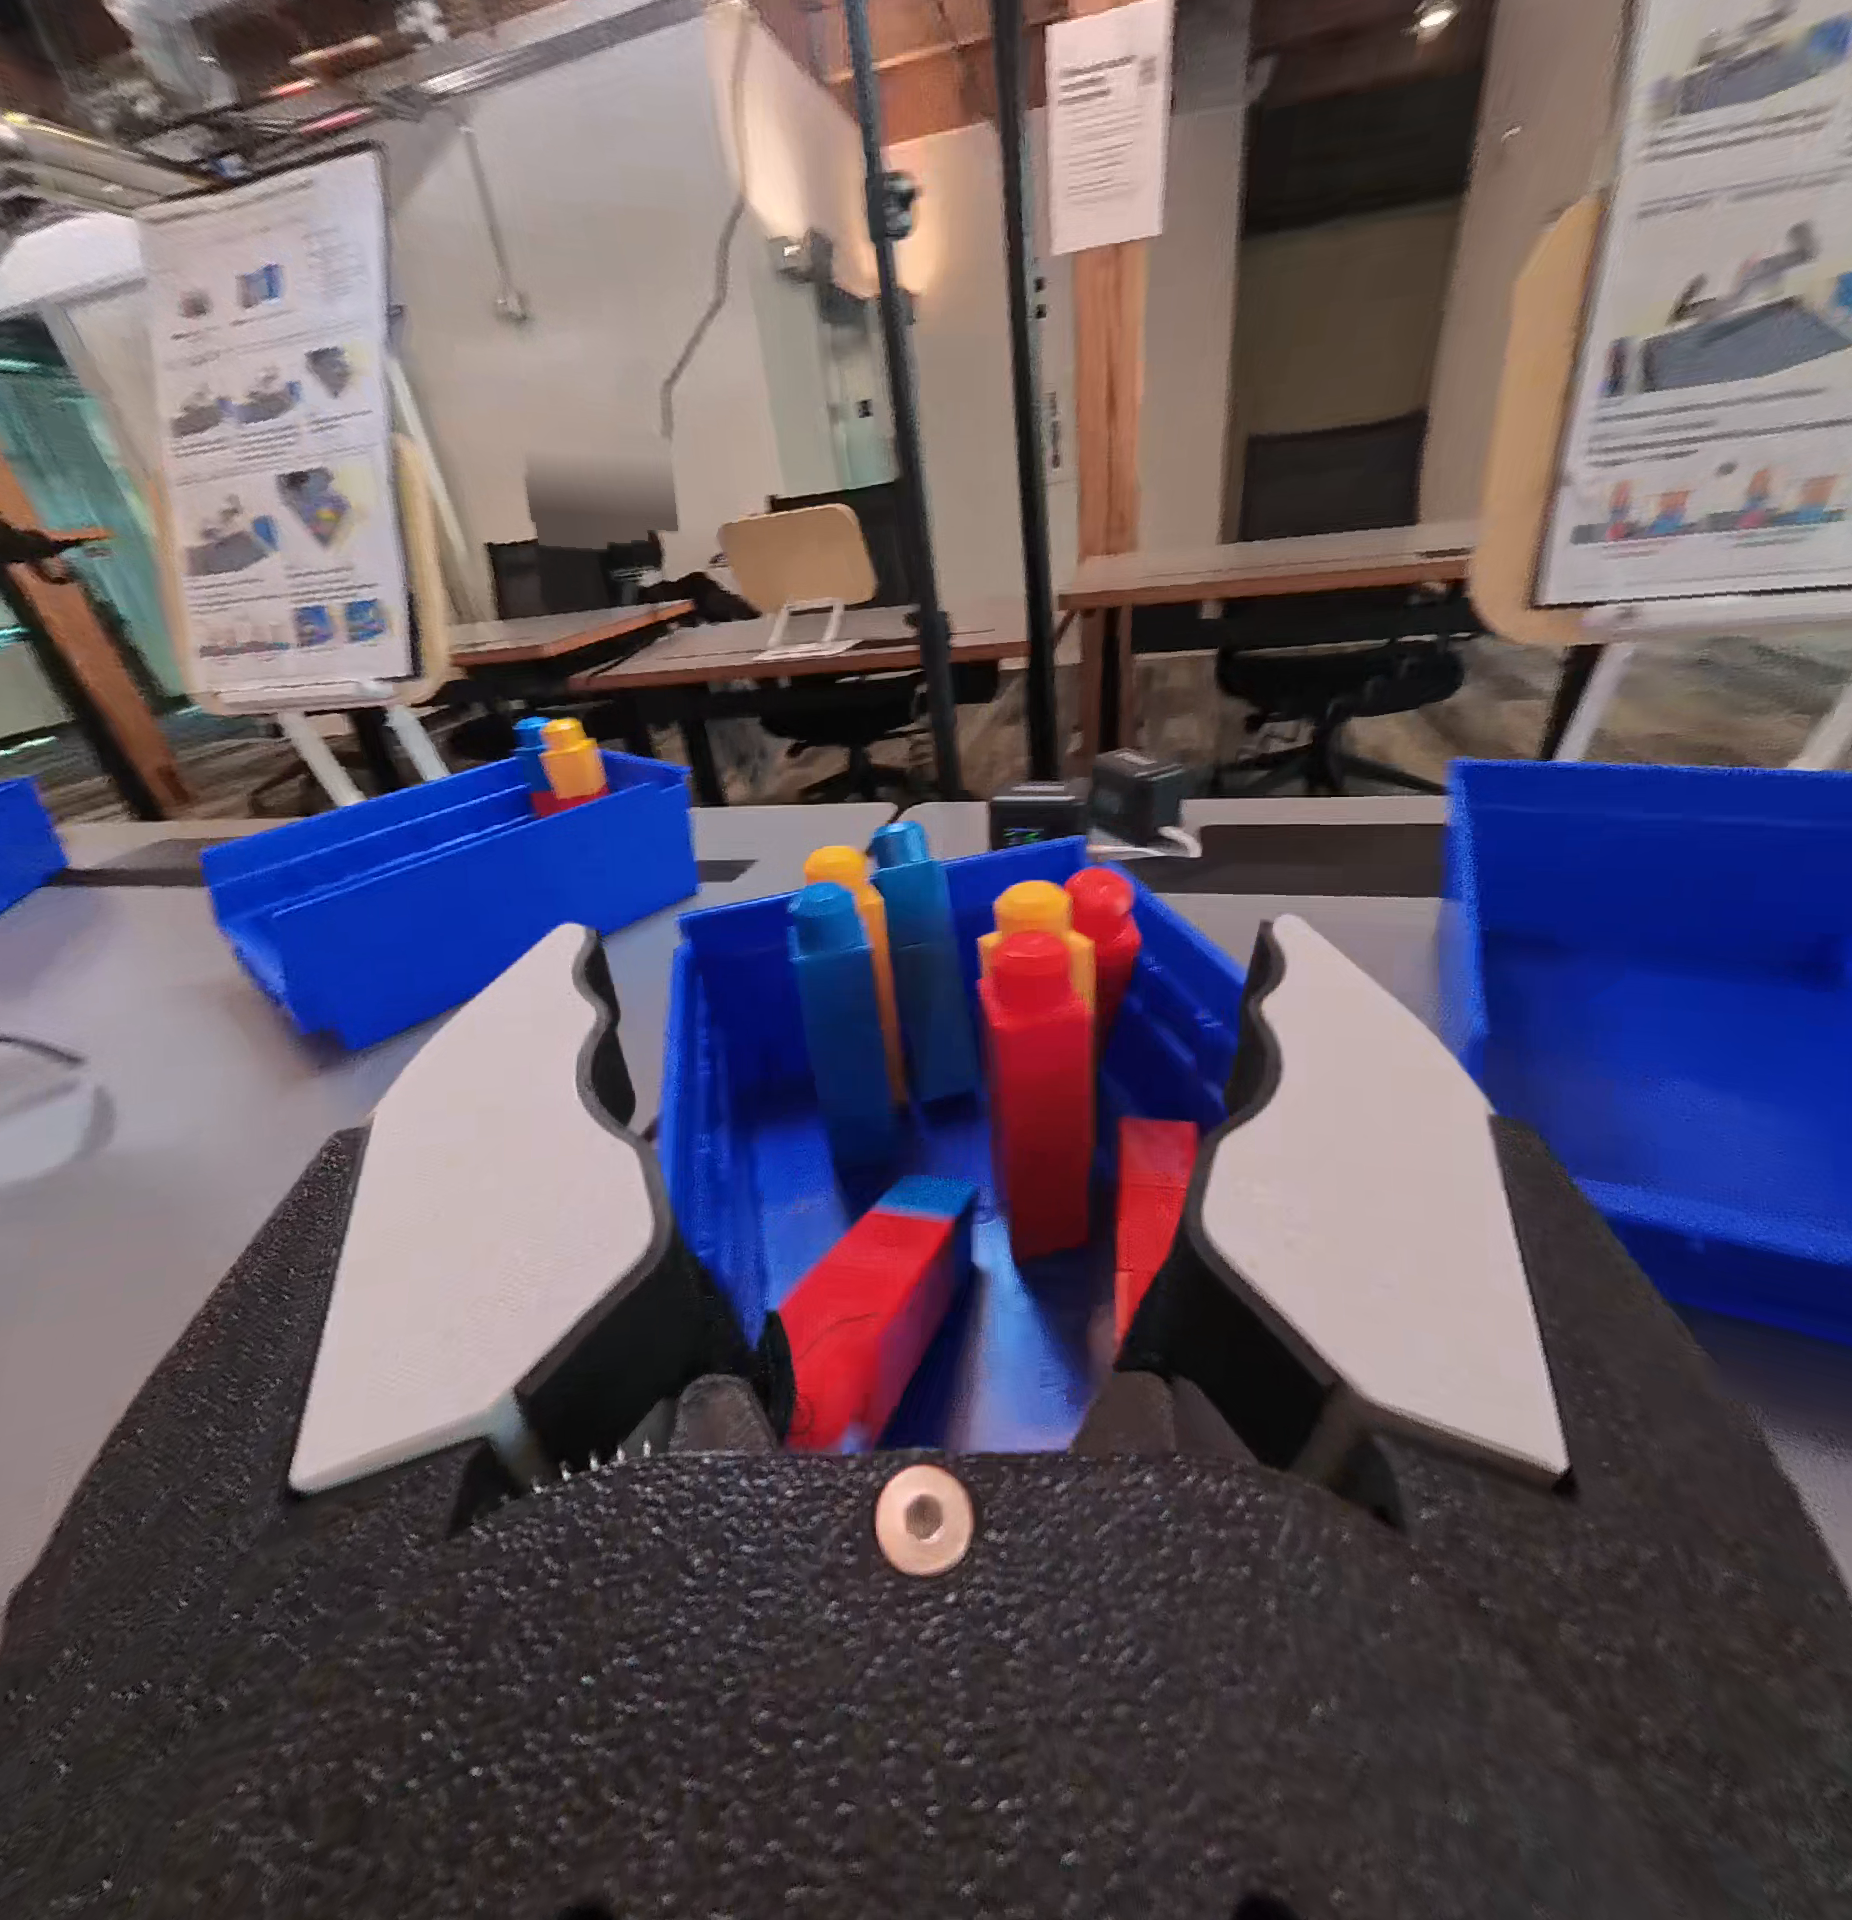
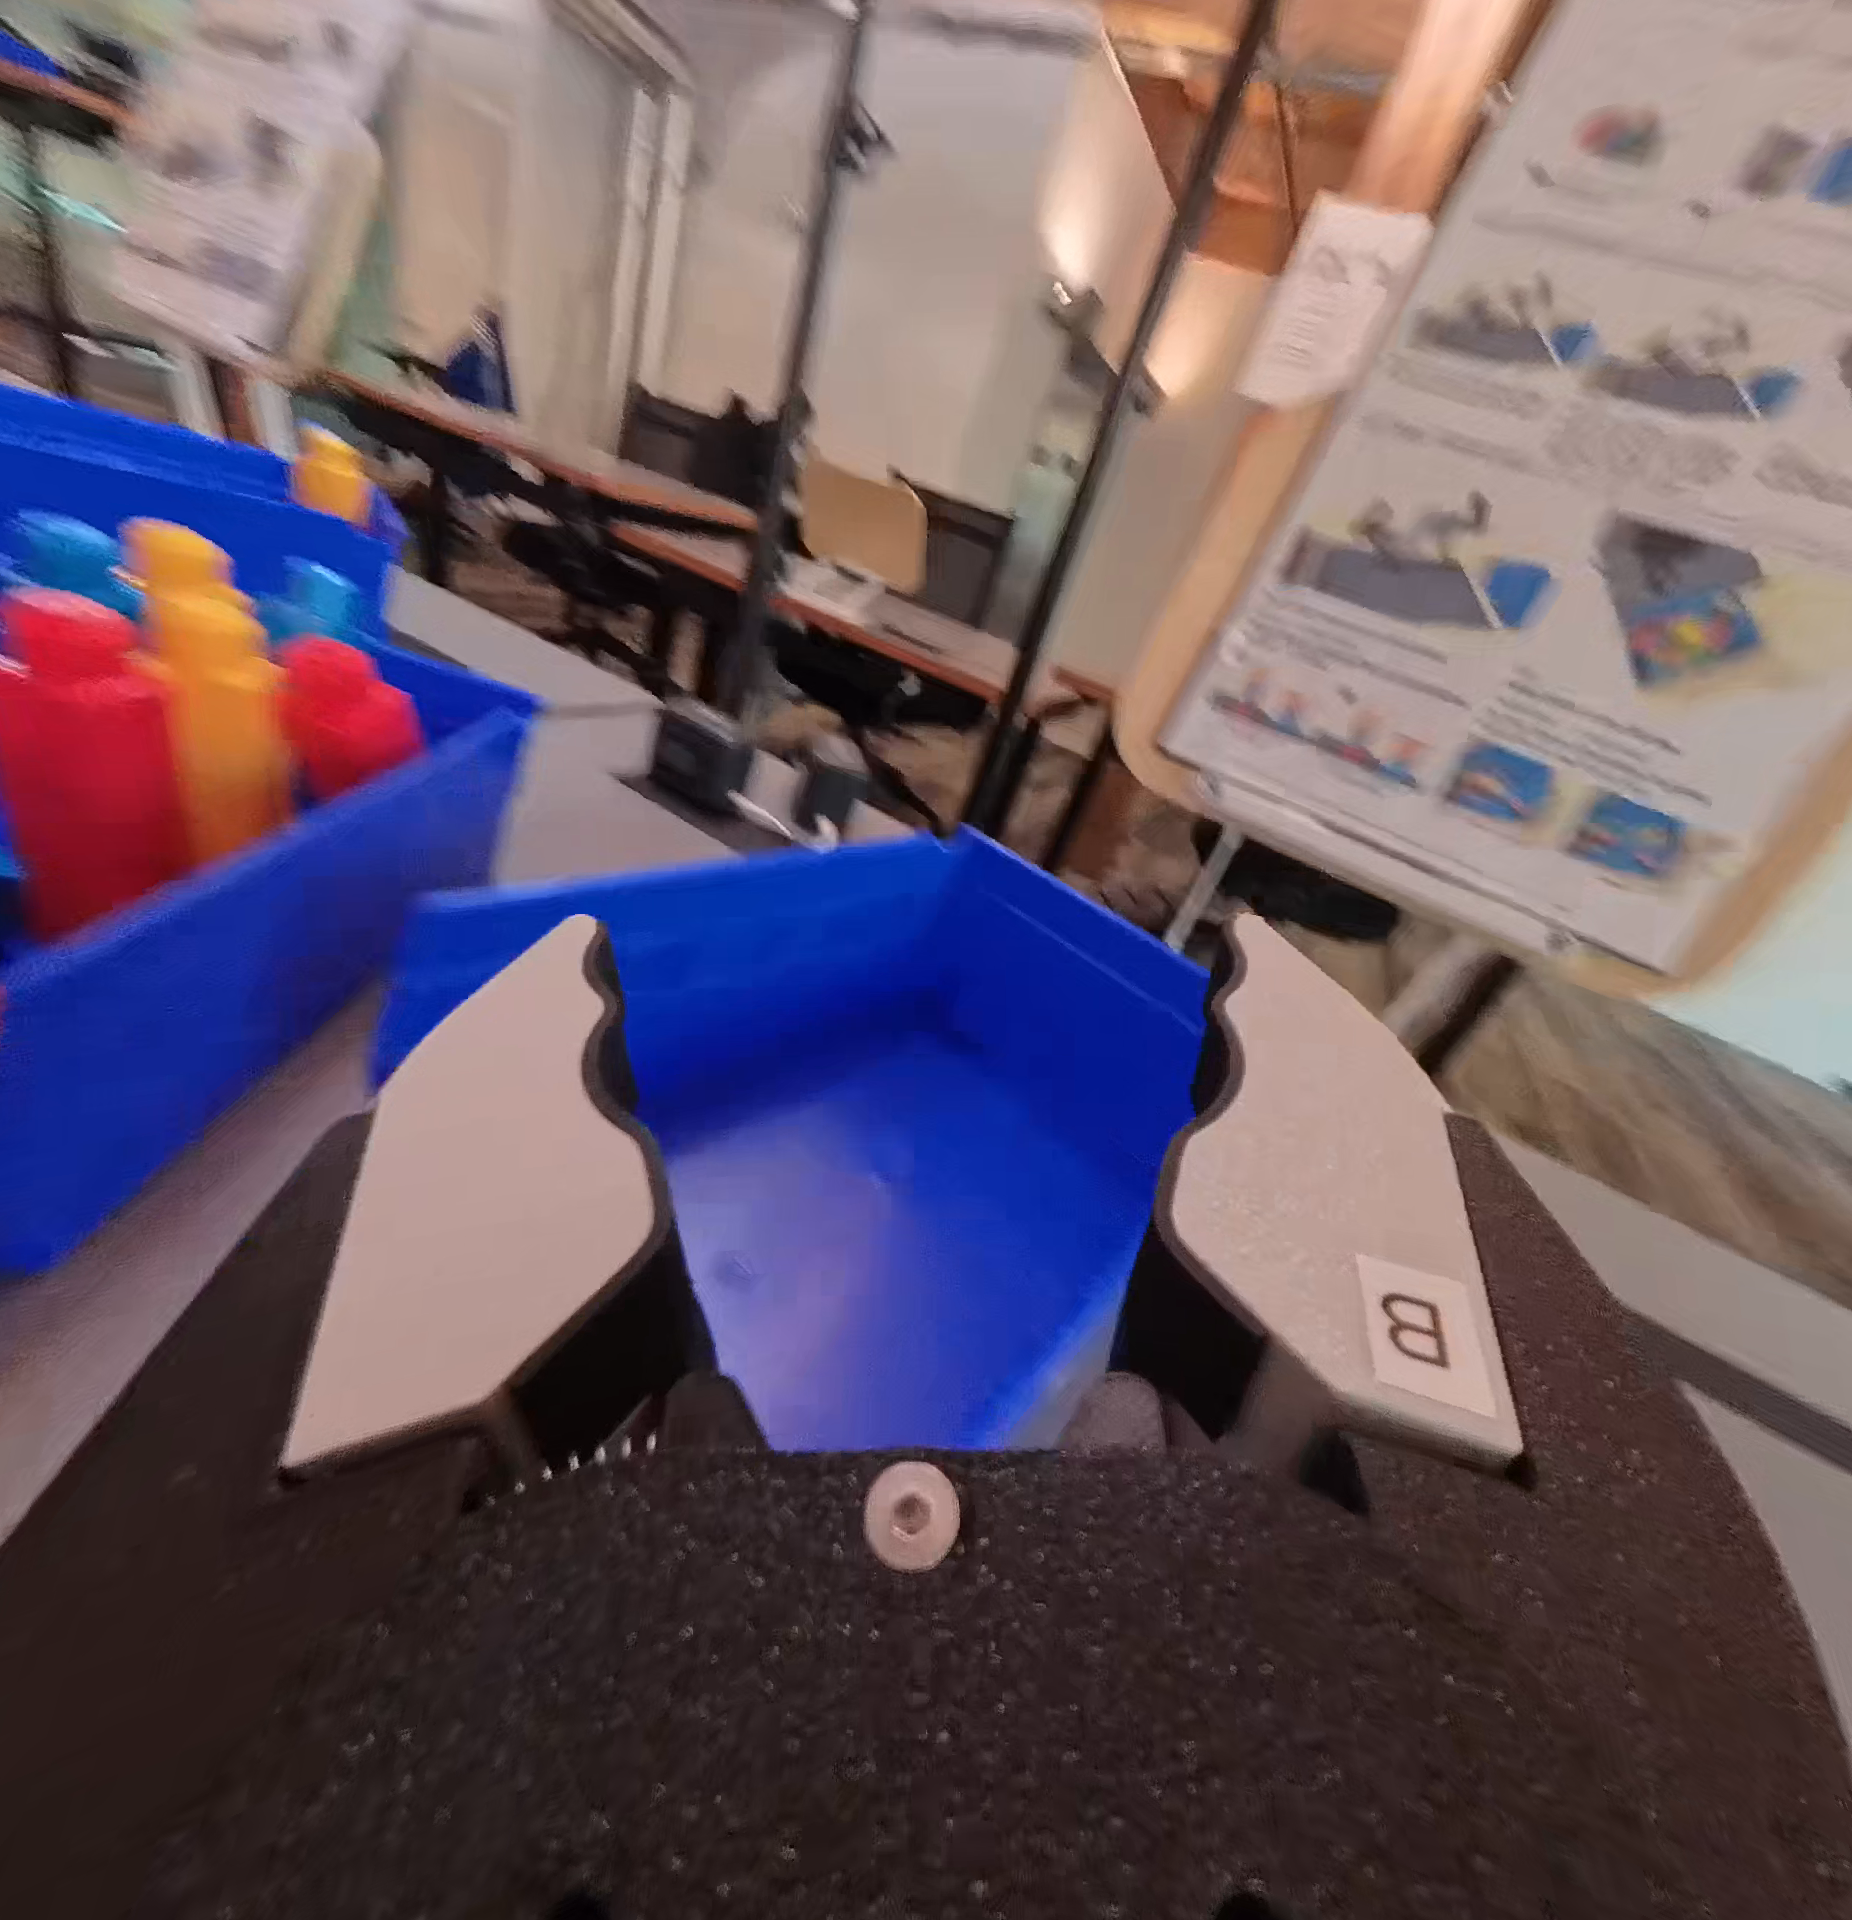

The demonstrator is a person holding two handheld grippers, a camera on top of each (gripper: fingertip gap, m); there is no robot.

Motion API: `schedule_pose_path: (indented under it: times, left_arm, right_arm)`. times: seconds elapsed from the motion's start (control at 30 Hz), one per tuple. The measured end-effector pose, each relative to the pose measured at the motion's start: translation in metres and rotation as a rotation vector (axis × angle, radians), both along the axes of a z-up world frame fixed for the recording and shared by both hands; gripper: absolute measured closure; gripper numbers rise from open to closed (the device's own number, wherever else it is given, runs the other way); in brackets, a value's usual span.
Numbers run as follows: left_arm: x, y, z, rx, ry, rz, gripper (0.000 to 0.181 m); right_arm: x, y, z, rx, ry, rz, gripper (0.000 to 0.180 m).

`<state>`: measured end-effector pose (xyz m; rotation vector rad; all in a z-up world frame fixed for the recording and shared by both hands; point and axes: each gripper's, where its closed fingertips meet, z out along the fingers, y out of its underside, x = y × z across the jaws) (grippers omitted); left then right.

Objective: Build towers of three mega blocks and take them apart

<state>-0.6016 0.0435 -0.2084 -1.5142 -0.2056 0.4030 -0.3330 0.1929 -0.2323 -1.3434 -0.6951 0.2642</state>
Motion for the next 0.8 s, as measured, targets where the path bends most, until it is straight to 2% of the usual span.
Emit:
schedule_pose_path:
  times: [0.13, 0.23, 0.3, 0.33, 0.37, 0.47, 0.53, 0.6, 0.67, 0.73, 0.8]
  left_arm:
    - [0.035, 0.018, 0.003, 0.005, 0.000, -0.130, 0.068]
    - [0.064, 0.029, 0.008, 0.008, 0.053, -0.210, 0.072]
    - [0.088, 0.036, 0.011, 0.010, 0.077, -0.281, 0.075]
    - [0.101, 0.039, 0.012, 0.007, 0.082, -0.328, 0.077]
    - [0.116, 0.042, 0.010, -0.006, 0.088, -0.384, 0.082]
    - [0.155, 0.051, 0.000, -0.060, 0.065, -0.530, 0.093]
    - [0.179, 0.060, -0.018, -0.126, 0.000, -0.634, 0.102]
    - [0.201, 0.073, -0.052, -0.273, -0.135, -0.724, 0.105]
    - [0.208, 0.089, -0.088, -0.403, -0.235, -0.704, 0.106]
    - [0.212, 0.103, -0.120, -0.478, -0.230, -0.646, 0.120]
    - [0.227, 0.109, -0.147, -0.559, -0.164, -0.663, 0.153]
  right_arm:
    - [0.039, 0.026, -0.063, -0.292, -0.096, -0.076, 0.063]
    - [0.039, 0.028, -0.100, -0.470, -0.141, -0.066, 0.068]
    - [0.038, 0.030, -0.117, -0.516, -0.208, -0.080, 0.087]
    - [0.041, 0.029, -0.127, -0.538, -0.286, -0.089, 0.115]
    - [0.043, 0.028, -0.135, -0.554, -0.355, -0.089, 0.133]
    - [0.078, 0.039, -0.137, -0.476, -0.536, -0.243, 0.161]
    - [0.089, 0.037, -0.138, -0.534, -0.513, -0.215, 0.165]
    - [0.103, 0.034, -0.138, -0.601, -0.473, -0.205, 0.168]
    - [0.116, 0.029, -0.137, -0.618, -0.469, -0.196, 0.169]
    - [0.125, 0.023, -0.136, -0.610, -0.481, -0.192, 0.169]
    - [0.132, 0.017, -0.135, -0.583, -0.494, -0.187, 0.168]
